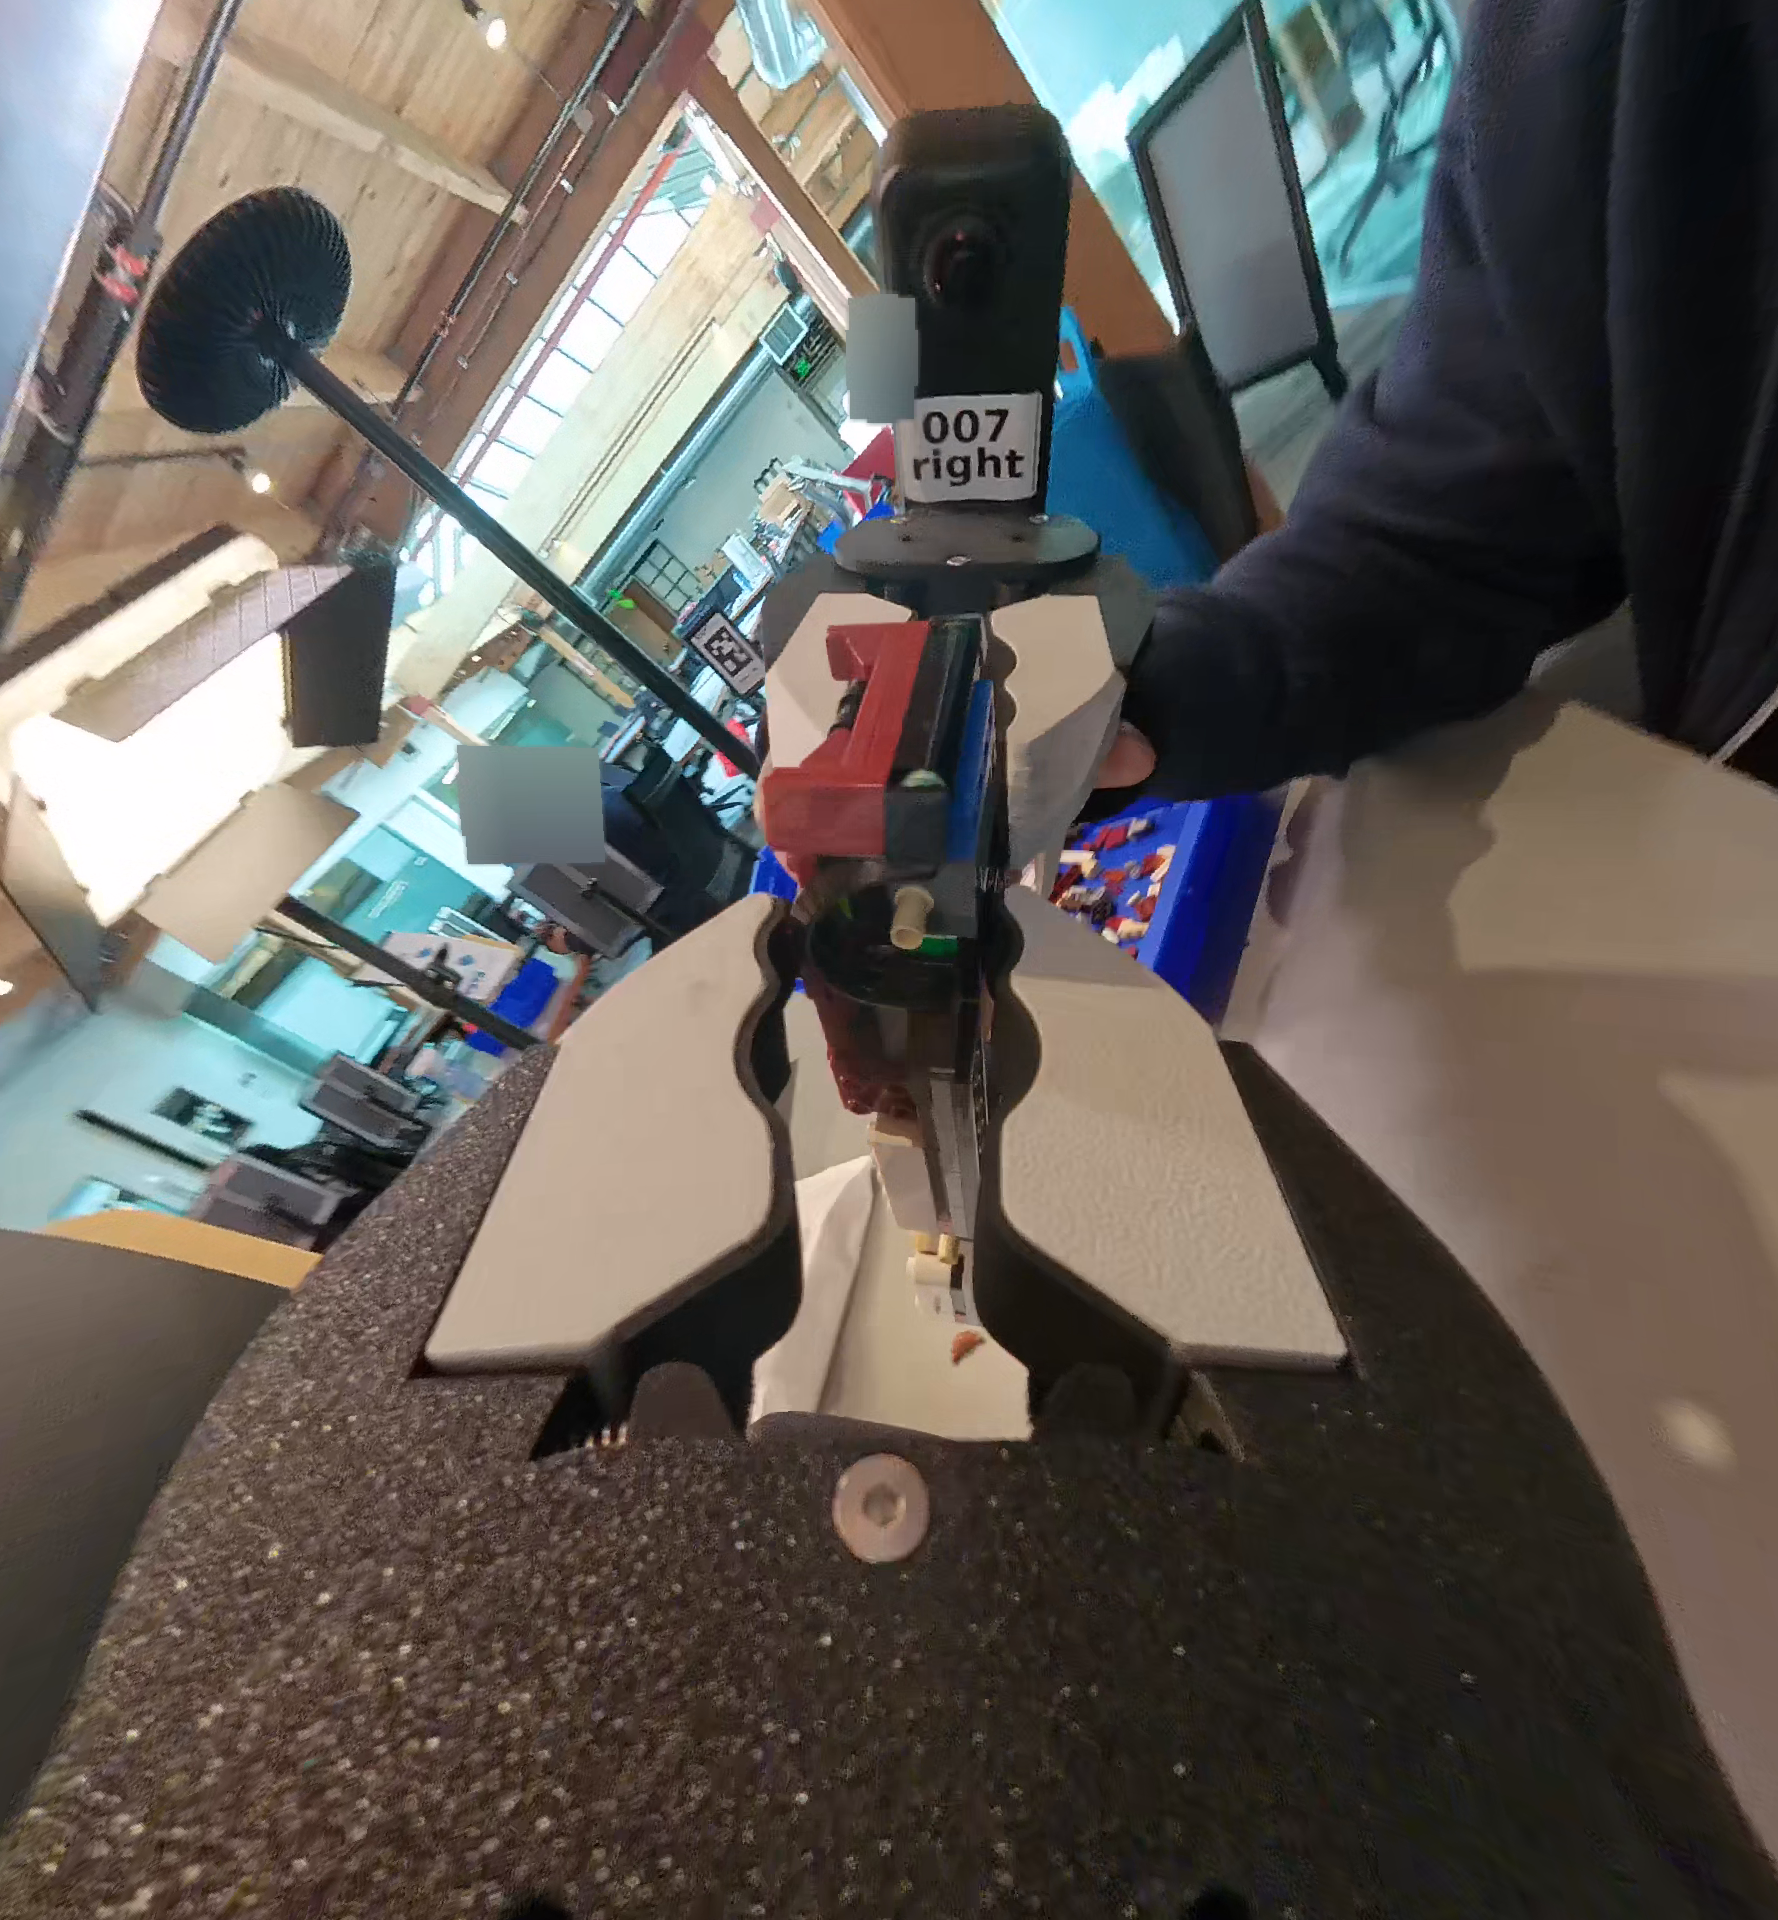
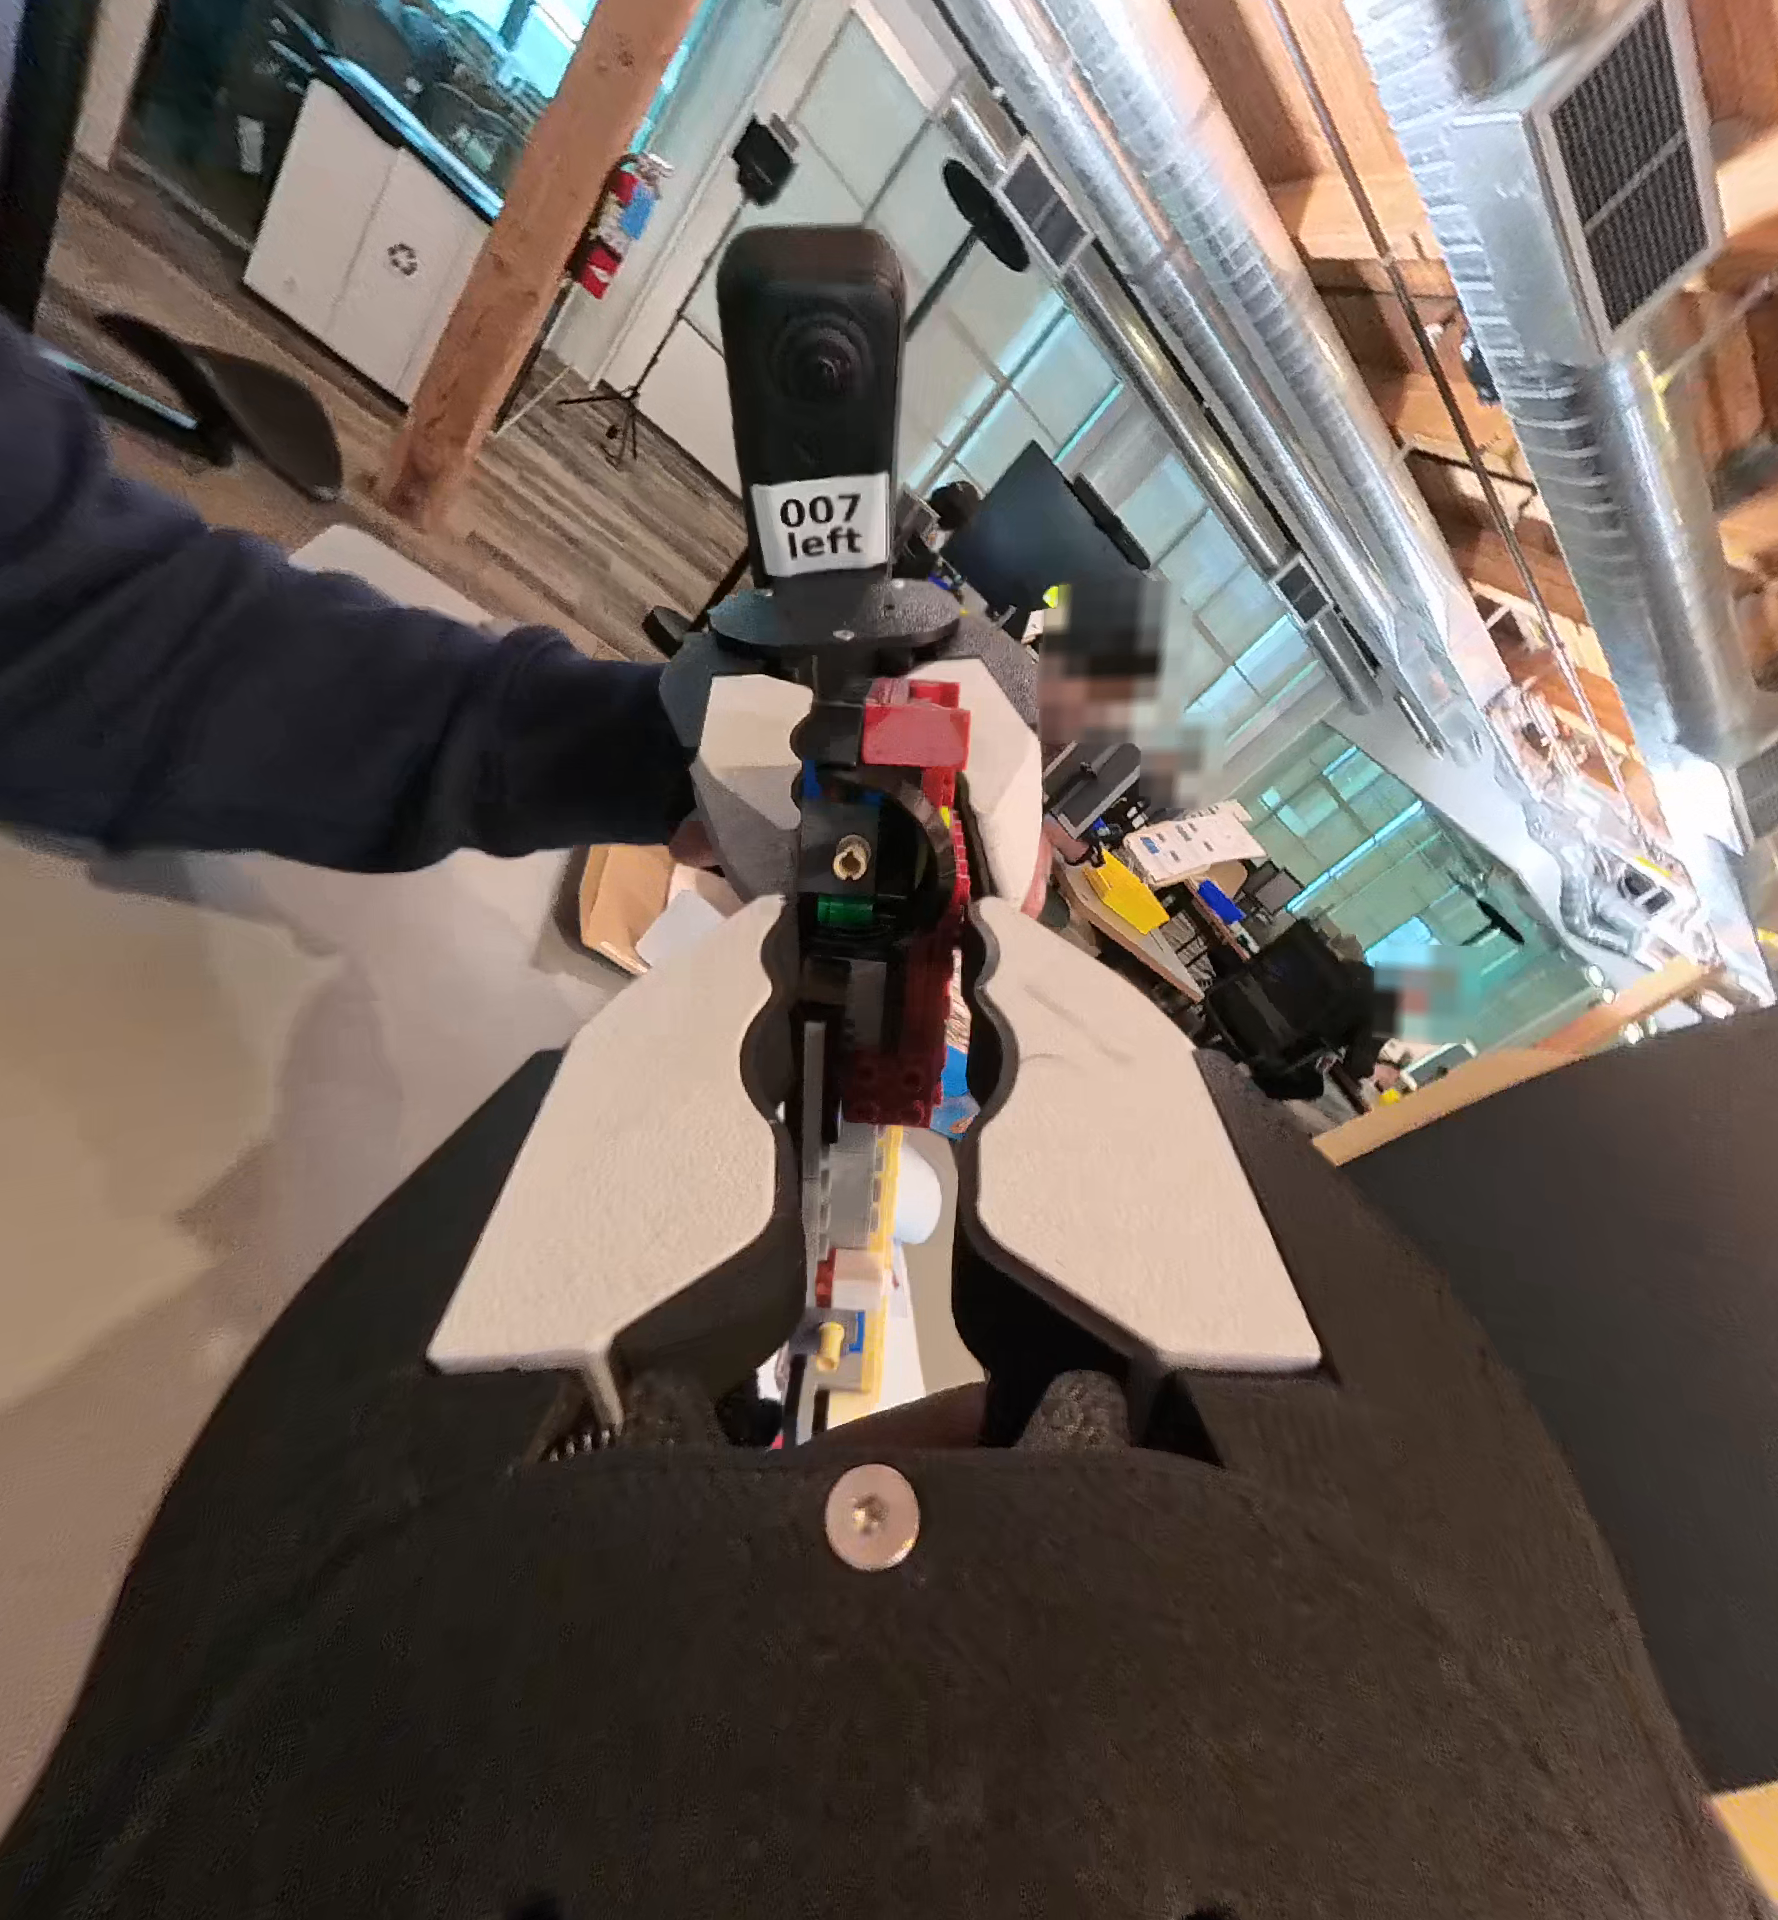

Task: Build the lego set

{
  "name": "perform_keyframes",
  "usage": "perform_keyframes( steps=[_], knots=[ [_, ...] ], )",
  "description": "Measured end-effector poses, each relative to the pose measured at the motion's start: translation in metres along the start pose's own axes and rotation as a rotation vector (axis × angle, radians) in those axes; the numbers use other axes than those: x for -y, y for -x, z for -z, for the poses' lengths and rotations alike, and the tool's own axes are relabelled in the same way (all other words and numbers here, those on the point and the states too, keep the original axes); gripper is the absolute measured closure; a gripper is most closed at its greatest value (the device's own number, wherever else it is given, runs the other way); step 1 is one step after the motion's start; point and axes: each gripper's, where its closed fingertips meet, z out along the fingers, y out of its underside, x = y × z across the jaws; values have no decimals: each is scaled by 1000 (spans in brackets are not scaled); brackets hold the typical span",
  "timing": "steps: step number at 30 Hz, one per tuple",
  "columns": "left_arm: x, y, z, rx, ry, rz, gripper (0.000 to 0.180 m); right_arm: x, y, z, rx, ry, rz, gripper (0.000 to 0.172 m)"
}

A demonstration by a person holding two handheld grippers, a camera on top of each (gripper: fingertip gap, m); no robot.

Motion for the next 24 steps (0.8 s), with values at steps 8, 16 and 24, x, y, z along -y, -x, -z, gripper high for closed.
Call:
perform_keyframes(
  steps=[8,16,24],
  knots=[
    [-3,-72,-8,-124,63,-66,147,-16,69,12,179,37,91,141],
    [-28,-99,-10,-94,37,115,147,-35,96,13,156,42,106,140],
    [-67,-115,8,-74,135,530,127,-69,110,10,101,135,383,141]
  ],
)
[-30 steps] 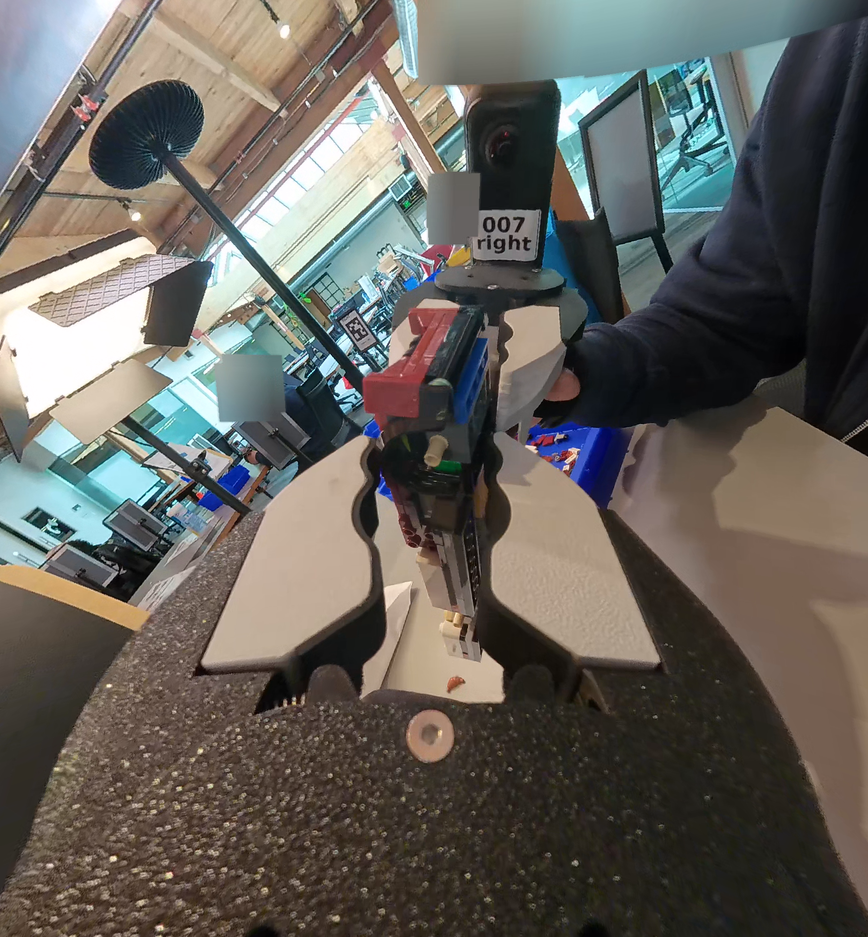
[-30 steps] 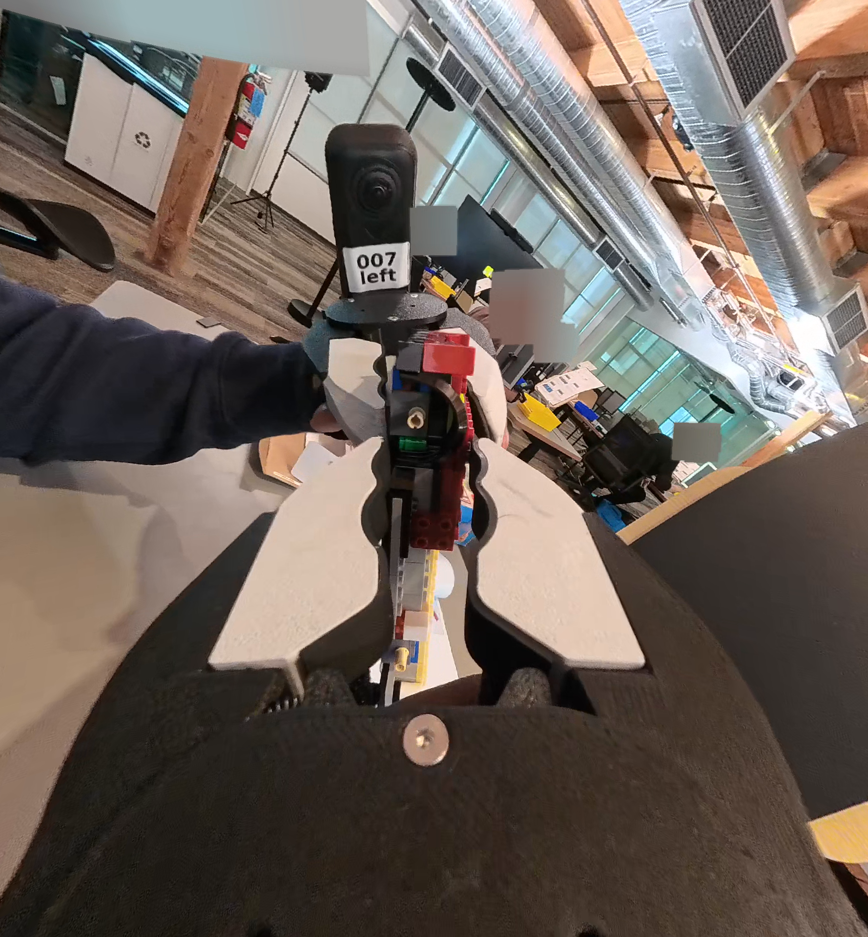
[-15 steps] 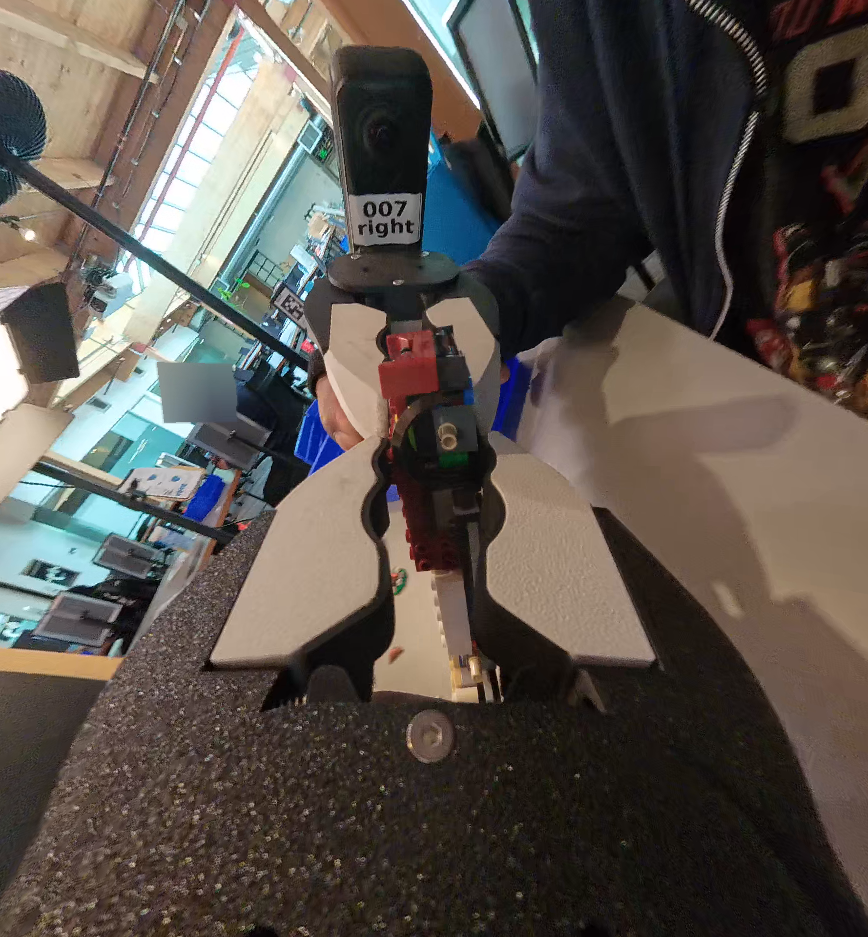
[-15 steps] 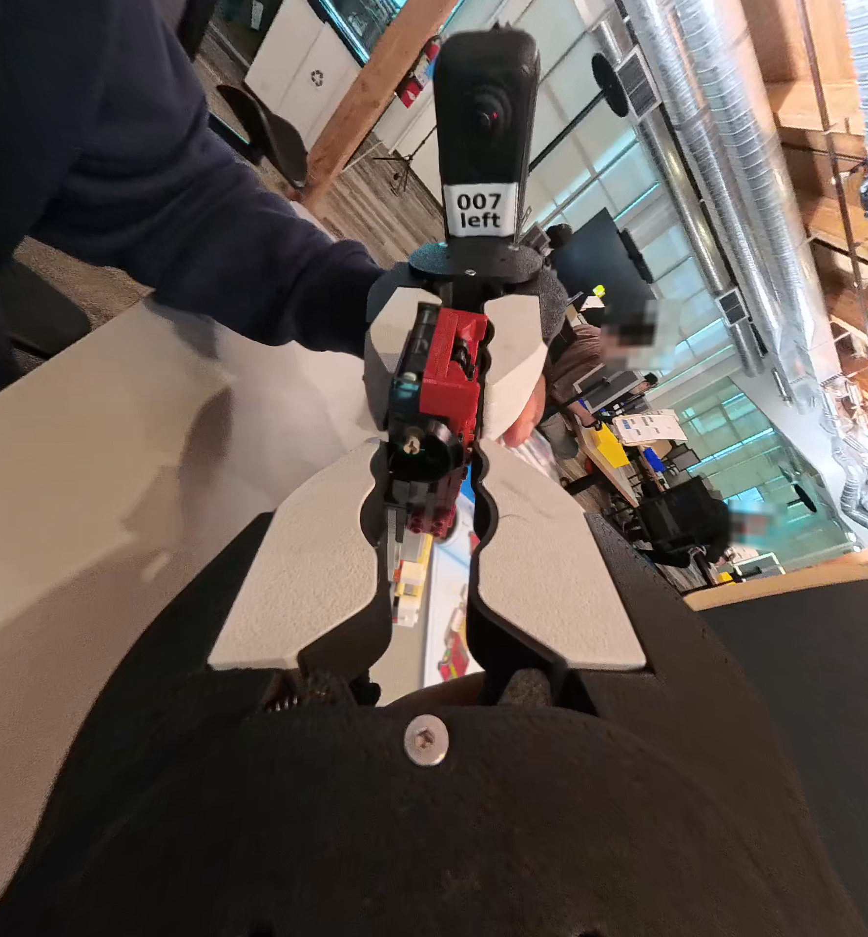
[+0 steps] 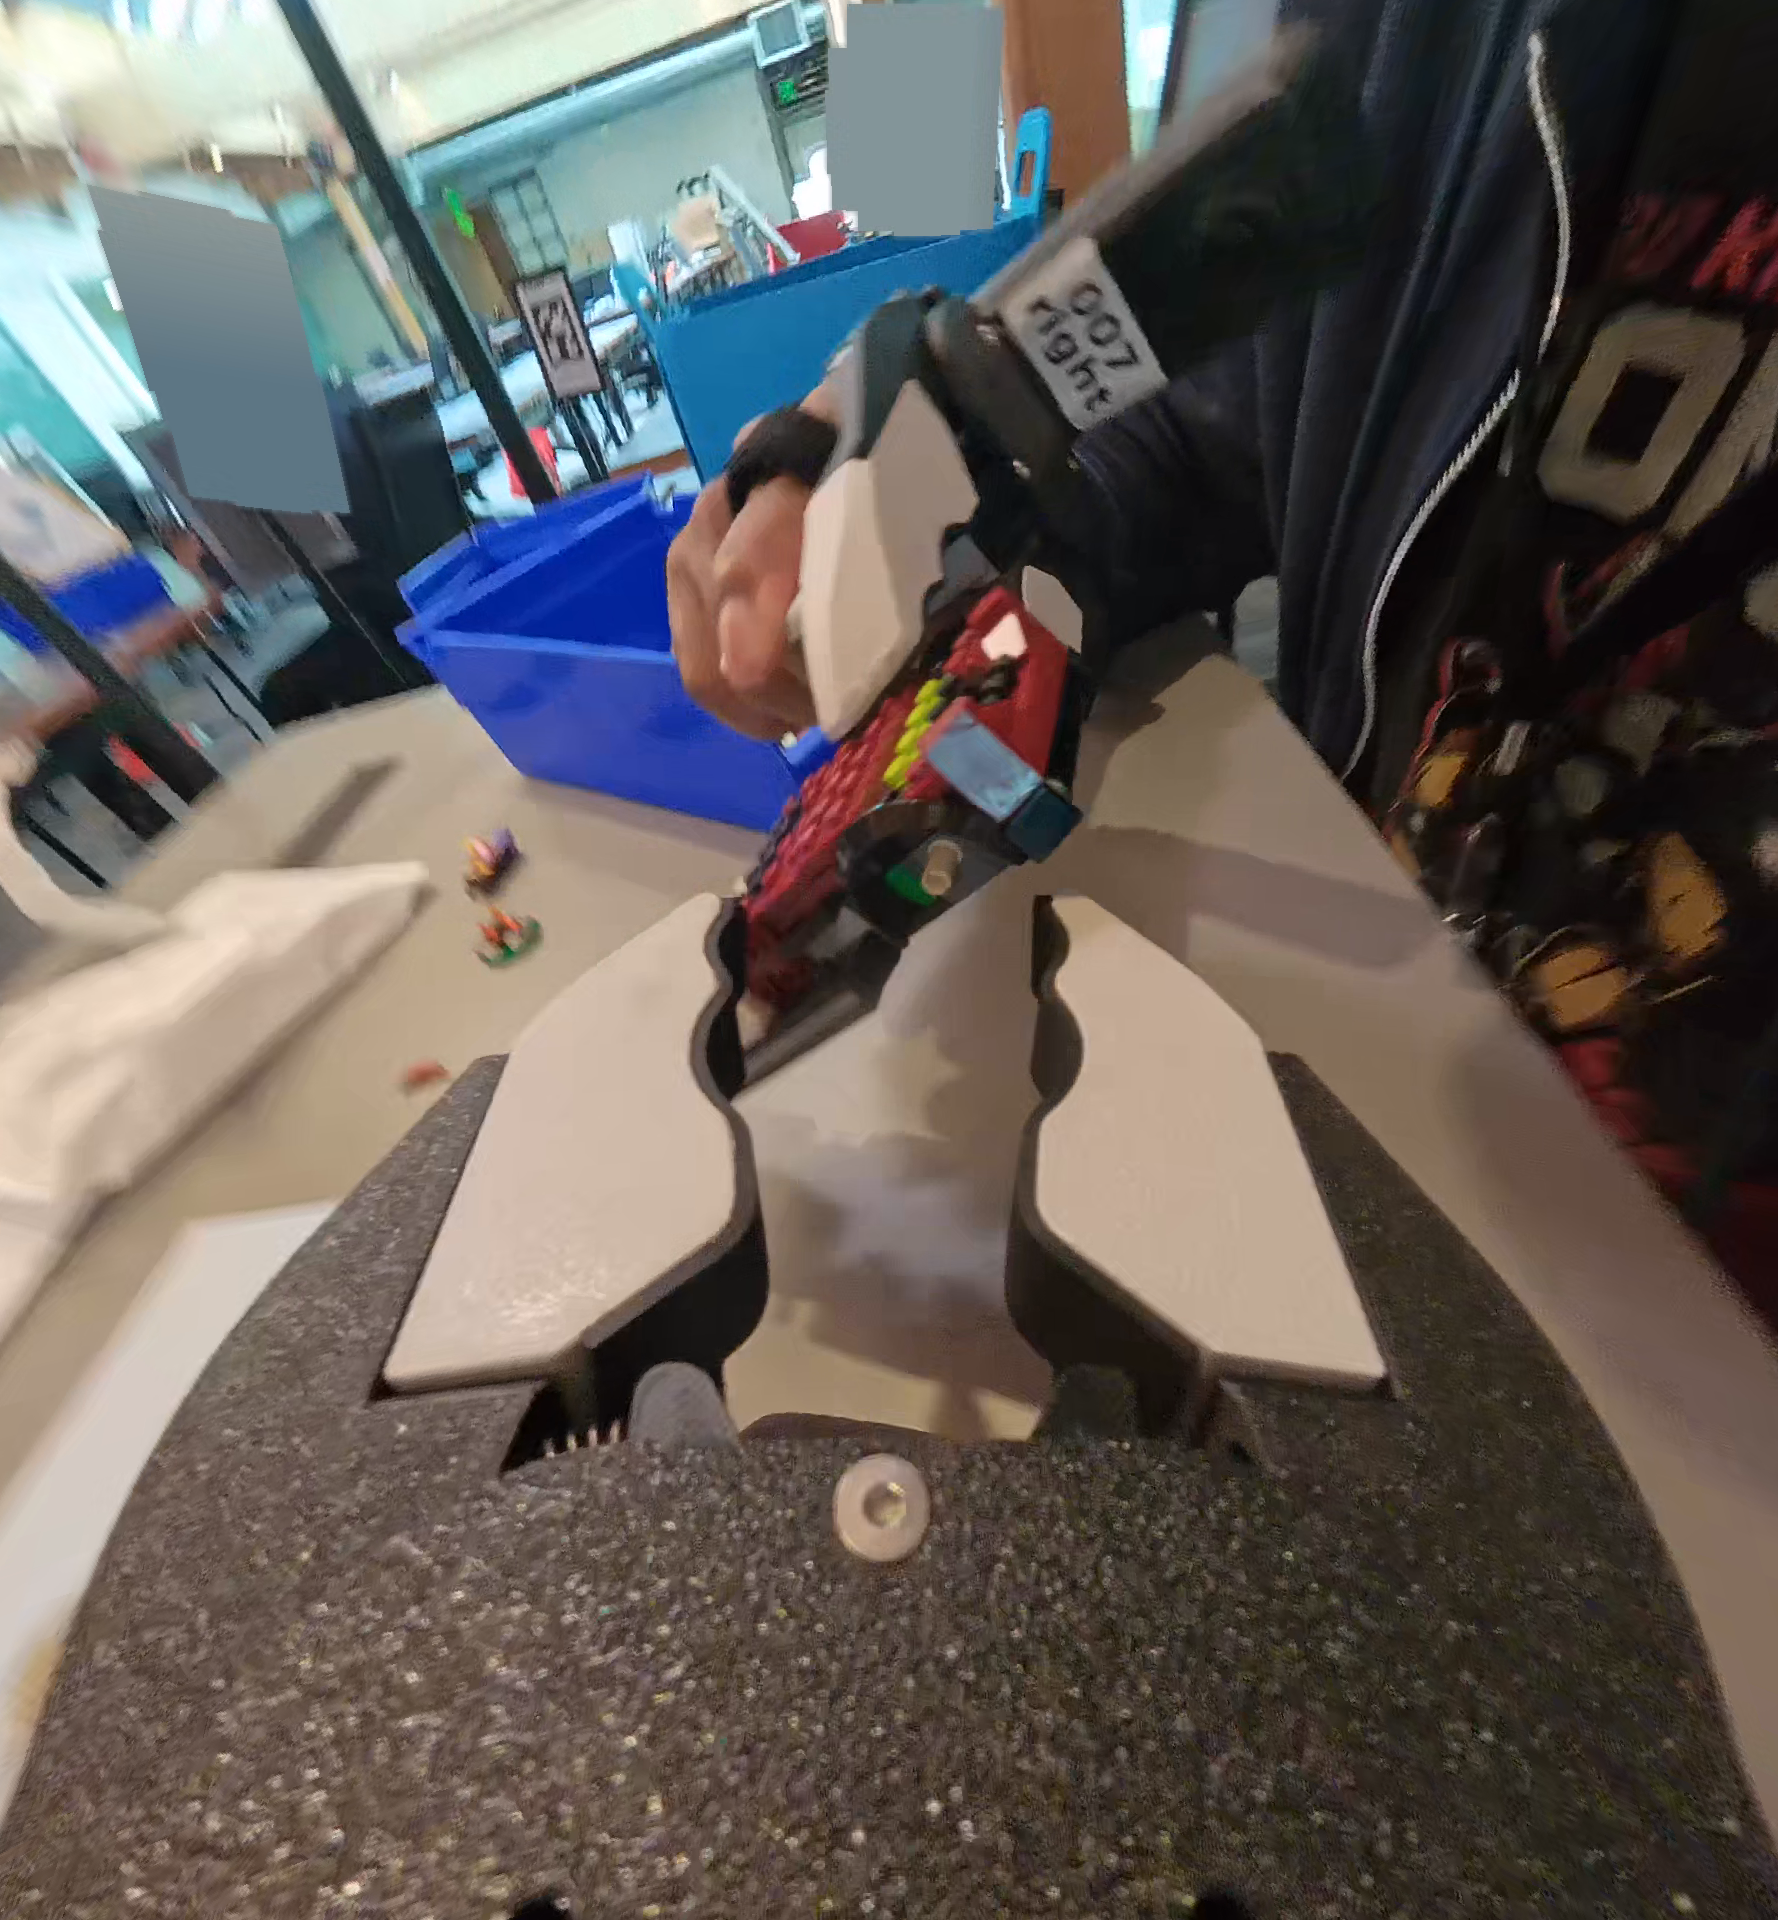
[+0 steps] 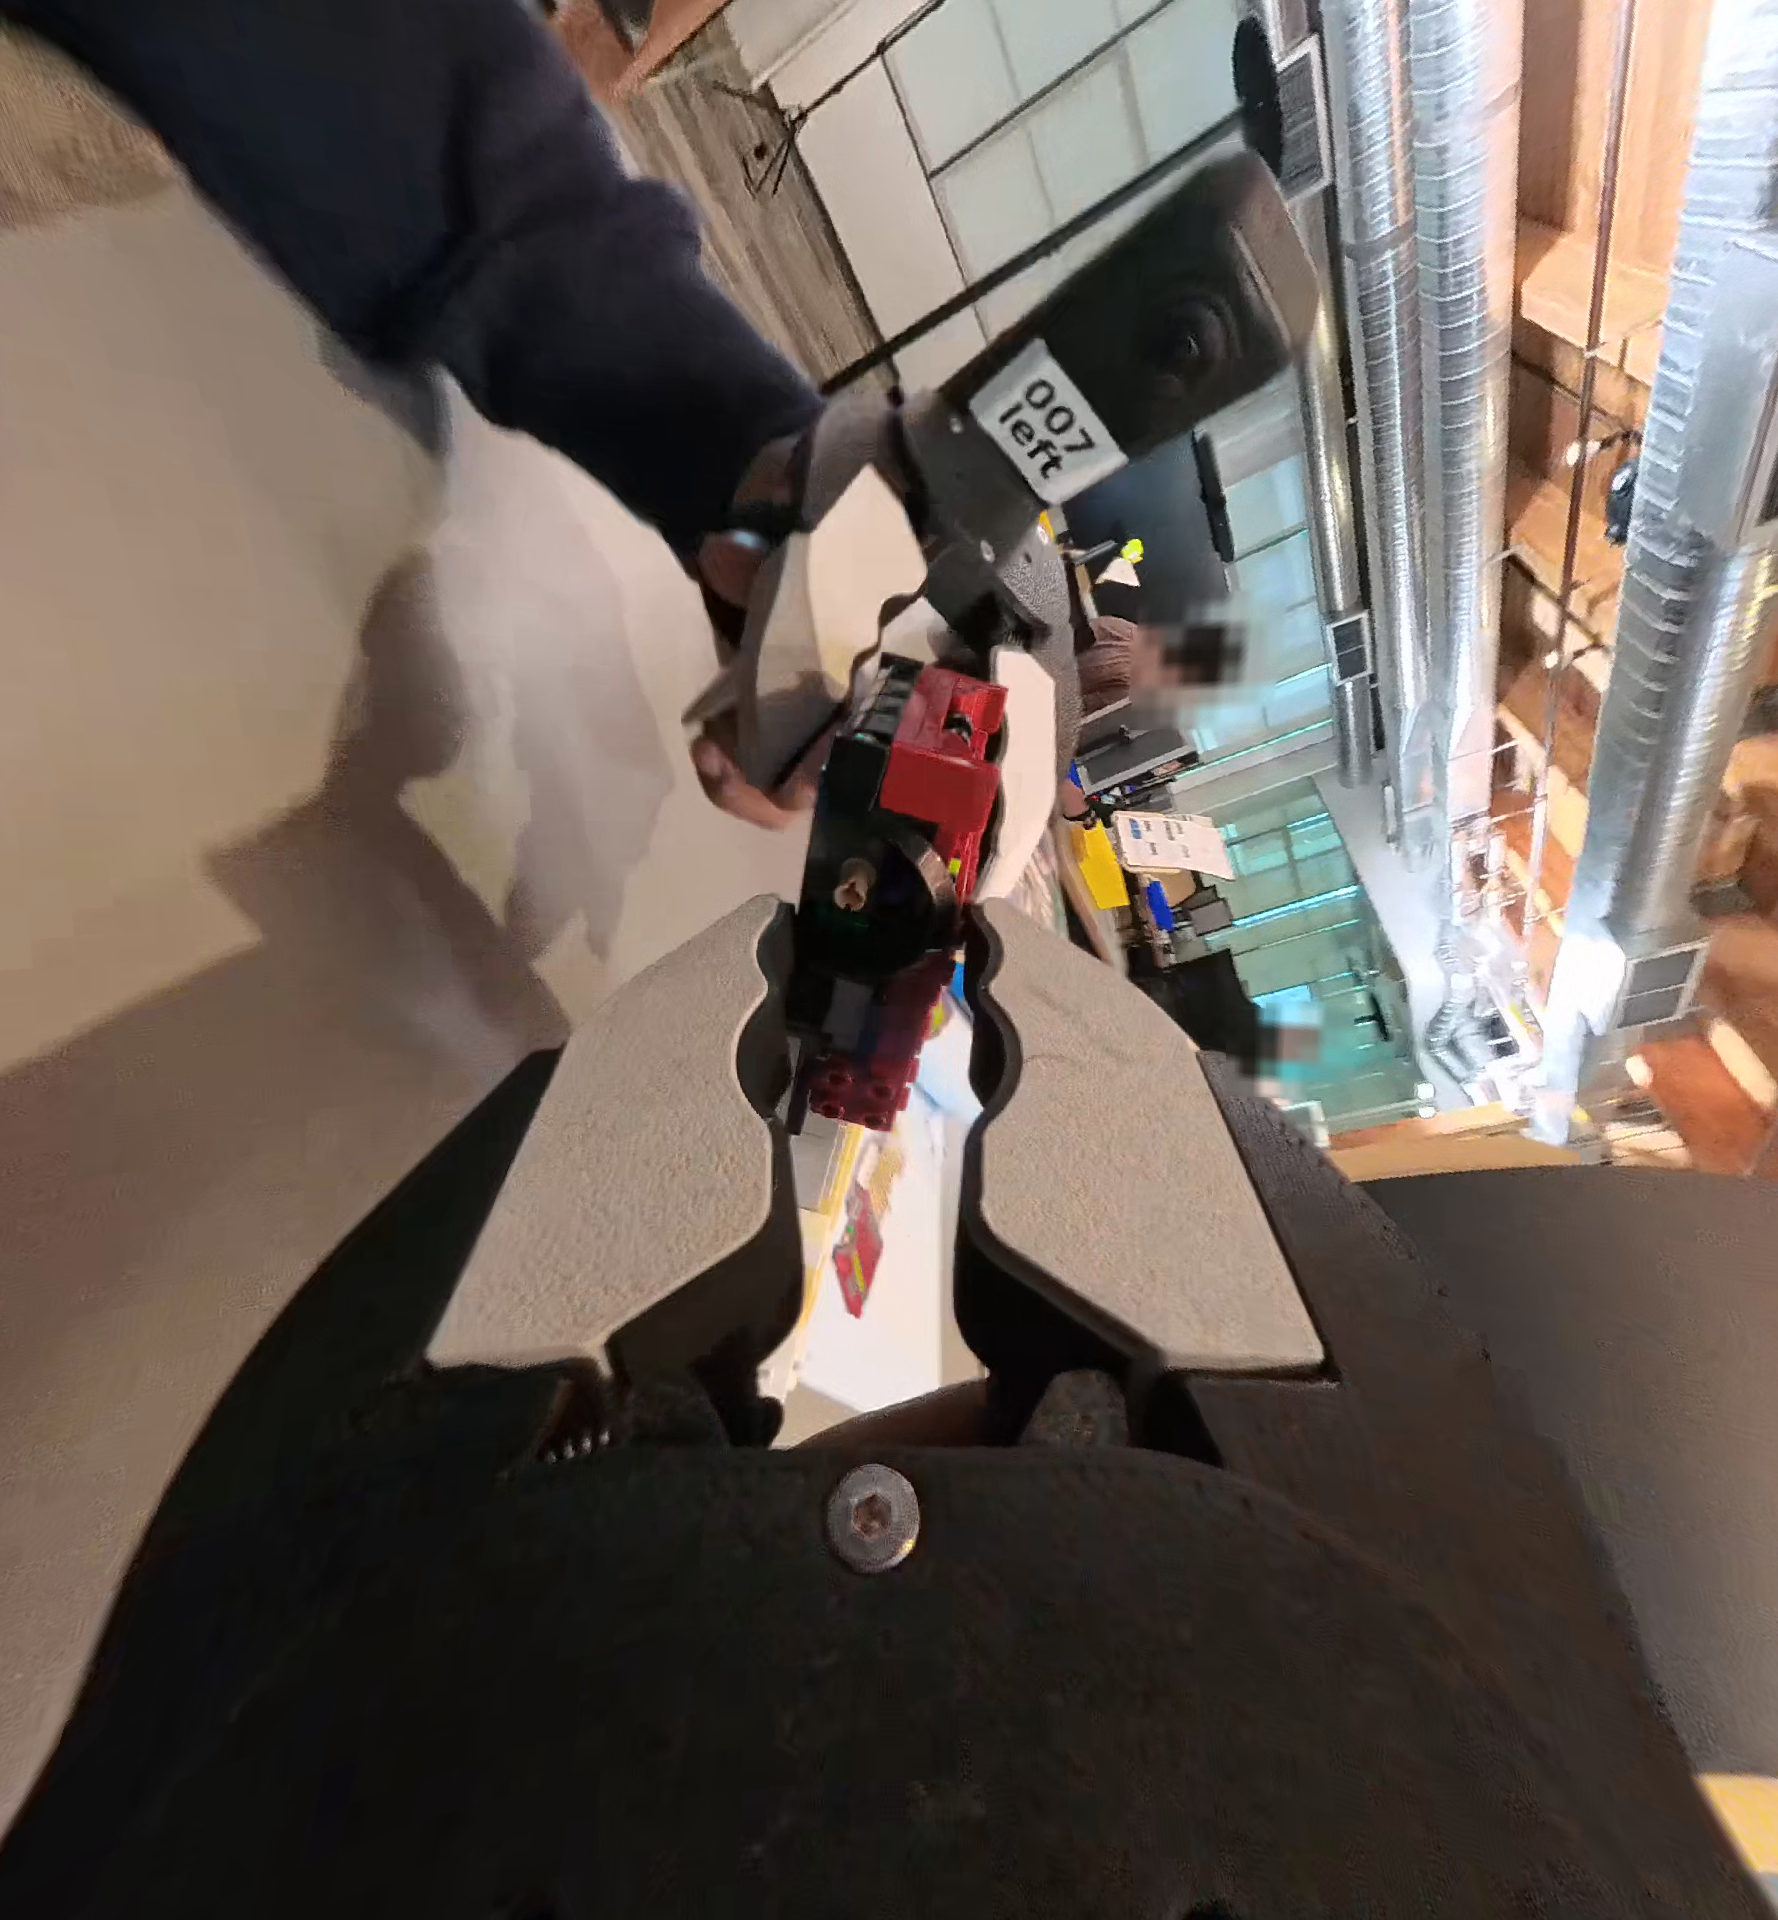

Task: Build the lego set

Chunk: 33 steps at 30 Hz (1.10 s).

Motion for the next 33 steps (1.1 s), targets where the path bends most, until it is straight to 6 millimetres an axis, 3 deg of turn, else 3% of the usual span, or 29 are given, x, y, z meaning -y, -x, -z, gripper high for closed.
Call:
perform_keyframes(
  steps=[6,12,19,26,33],
  knots=[
    [-9,4,25,-10,-127,557,125,-4,15,-2,-24,24,232,141],
    [-11,8,19,-41,-298,1046,128,5,26,-2,-43,-11,409,141],
    [-10,-18,7,-58,-266,1169,123,10,36,0,-72,-10,578,141],
    [-14,-27,-5,-96,-307,1298,127,20,45,4,-82,-45,681,140],
    [-15,-35,-18,-117,-311,1317,141,24,56,6,-52,-81,725,140]
  ],
)
